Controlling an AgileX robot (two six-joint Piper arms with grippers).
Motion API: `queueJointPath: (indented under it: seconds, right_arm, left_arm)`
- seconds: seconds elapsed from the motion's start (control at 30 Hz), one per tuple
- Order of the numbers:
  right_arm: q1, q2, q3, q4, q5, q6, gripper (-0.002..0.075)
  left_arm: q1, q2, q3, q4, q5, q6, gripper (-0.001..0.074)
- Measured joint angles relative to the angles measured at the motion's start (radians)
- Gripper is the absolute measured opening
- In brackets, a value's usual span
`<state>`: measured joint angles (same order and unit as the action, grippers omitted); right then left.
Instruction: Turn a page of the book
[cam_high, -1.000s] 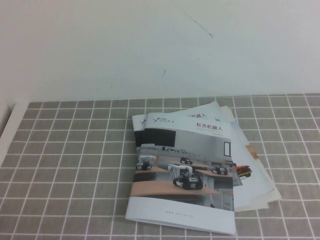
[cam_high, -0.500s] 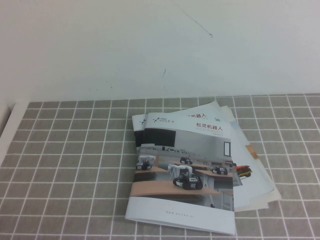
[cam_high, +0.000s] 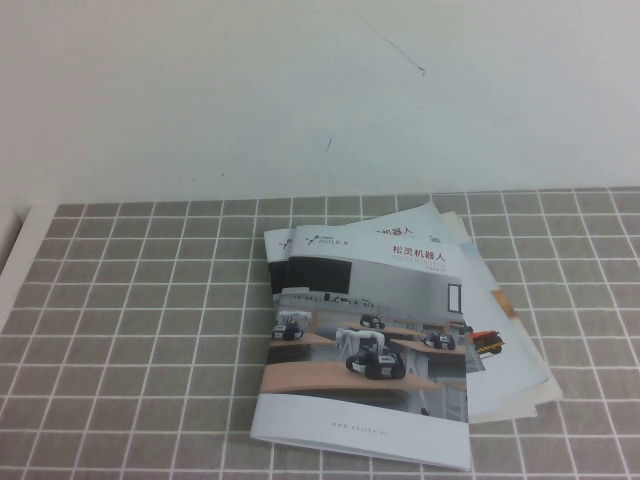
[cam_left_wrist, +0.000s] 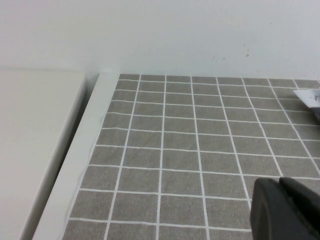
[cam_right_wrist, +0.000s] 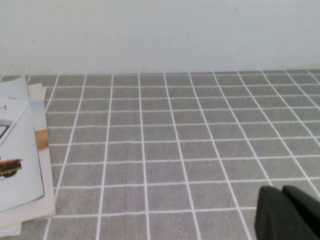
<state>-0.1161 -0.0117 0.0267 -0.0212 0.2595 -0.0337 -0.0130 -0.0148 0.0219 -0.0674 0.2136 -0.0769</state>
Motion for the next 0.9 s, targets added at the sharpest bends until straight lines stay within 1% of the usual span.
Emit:
queueJointPath:
  seconds: [0.17, 0.27, 0.33, 0.47, 0.6, 0.7, 0.8, 0.9]
  right_arm:
    - [0.000, 0.000, 0.000, 0.002, -0.075, 0.004, -0.0002]
    - [0.000, 0.000, 0.000, 0.011, -0.150, 0.011, -0.0002]
    - [0.000, 0.000, 0.000, -0.001, -0.202, -0.012, -0.0002]
    - [0.000, 0.000, 0.000, -0.011, -0.294, -0.044, -0.0002]
    - [0.000, 0.000, 0.000, -0.015, -0.464, -0.048, -0.0002]
    - [0.000, 0.000, 0.000, -0.015, -0.618, -0.048, -0.0002]
    - [0.000, 0.000, 0.000, -0.015, -0.819, -0.041, -0.0002]
    - [0.000, 0.000, 0.000, -0.015, -1.030, -0.041, -0.0002]
  left_arm:
    - [0.000, 0.000, 0.000, -0.052, -0.055, 0.000, -0.0004]
    - [0.000, 0.000, 0.000, -0.114, -0.156, 0.000, -0.0004]
    - [0.000, 0.000, 0.000, -0.170, -0.238, -0.018, -0.0004]
    - [0.000, 0.000, 0.000, -0.269, -0.348, -0.060, -0.0004]
    - [0.000, 0.000, 0.000, -0.342, -0.392, -0.090, -0.0004]
    - [0.000, 0.000, 0.000, -0.360, -0.450, -0.121, -0.0004]
    - [0.000, 0.000, 0.000, -0.366, -0.559, -0.220, -0.0004]
    - [0.000, 0.000, 0.000, -0.336, -0.745, -0.374, -0.0004]
